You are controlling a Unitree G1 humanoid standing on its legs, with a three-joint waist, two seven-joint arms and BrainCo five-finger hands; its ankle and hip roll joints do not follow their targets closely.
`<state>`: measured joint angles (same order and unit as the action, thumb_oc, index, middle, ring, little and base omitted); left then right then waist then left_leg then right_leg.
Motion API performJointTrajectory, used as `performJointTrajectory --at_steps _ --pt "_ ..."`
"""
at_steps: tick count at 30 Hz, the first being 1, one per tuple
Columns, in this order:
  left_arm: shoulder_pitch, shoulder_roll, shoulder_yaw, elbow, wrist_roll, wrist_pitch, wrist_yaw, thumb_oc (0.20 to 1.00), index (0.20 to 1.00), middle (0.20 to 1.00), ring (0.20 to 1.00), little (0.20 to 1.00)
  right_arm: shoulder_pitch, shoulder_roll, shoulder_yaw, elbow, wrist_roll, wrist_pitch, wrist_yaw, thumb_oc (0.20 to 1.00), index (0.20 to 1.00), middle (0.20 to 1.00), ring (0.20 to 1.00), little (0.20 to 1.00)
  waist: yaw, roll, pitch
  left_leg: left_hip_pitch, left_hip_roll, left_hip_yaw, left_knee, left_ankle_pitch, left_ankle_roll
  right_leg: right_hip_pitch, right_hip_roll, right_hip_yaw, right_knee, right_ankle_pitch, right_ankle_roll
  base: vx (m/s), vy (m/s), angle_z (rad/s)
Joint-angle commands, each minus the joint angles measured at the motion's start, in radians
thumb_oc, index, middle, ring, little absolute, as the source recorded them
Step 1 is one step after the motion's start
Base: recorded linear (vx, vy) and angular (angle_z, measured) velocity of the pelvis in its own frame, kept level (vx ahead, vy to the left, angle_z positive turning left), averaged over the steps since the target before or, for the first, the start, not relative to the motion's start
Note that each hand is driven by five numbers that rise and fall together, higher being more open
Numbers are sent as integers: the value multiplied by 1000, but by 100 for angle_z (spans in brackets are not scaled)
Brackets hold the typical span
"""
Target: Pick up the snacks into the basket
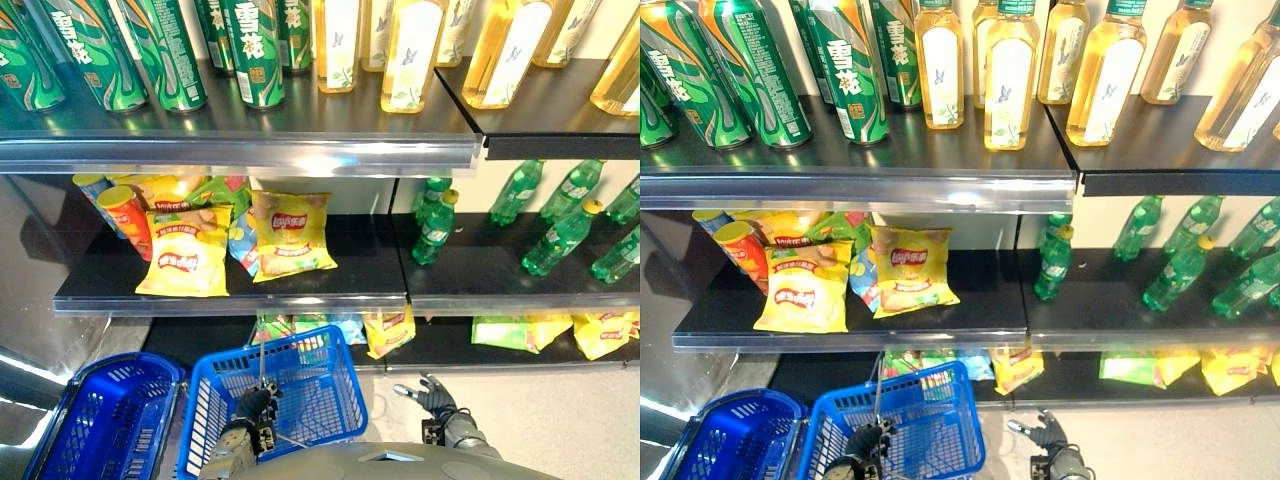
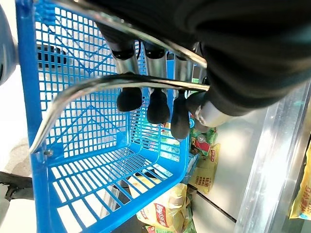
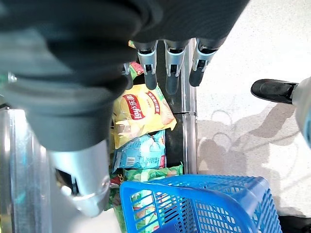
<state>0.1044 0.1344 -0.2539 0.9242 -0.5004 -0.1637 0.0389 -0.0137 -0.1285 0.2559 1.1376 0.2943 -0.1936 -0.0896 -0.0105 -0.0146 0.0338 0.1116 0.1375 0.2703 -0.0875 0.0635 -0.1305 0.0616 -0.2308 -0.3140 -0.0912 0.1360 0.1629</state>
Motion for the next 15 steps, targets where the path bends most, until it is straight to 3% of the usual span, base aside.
performJointTrajectory --at_steps 1,15 --pt "-86 -12 16 -68 43 -95 -18 200 200 200 200 200 -67 7 30 -12 -25 -32 18 1000 1000 1000 1000 1000 0 -13 13 -45 -54 -17 0 -16 62 31 18 -61 8 -32 7 0 0 0" --pt "-82 -6 25 -88 50 -106 -11 200 200 200 200 200 -68 1 40 -25 -46 -33 13 1000 1000 1000 1000 1000 -2 -13 20 -52 -50 -23 0 -9 59 32 23 -65 4 -30 8 0 0 0"
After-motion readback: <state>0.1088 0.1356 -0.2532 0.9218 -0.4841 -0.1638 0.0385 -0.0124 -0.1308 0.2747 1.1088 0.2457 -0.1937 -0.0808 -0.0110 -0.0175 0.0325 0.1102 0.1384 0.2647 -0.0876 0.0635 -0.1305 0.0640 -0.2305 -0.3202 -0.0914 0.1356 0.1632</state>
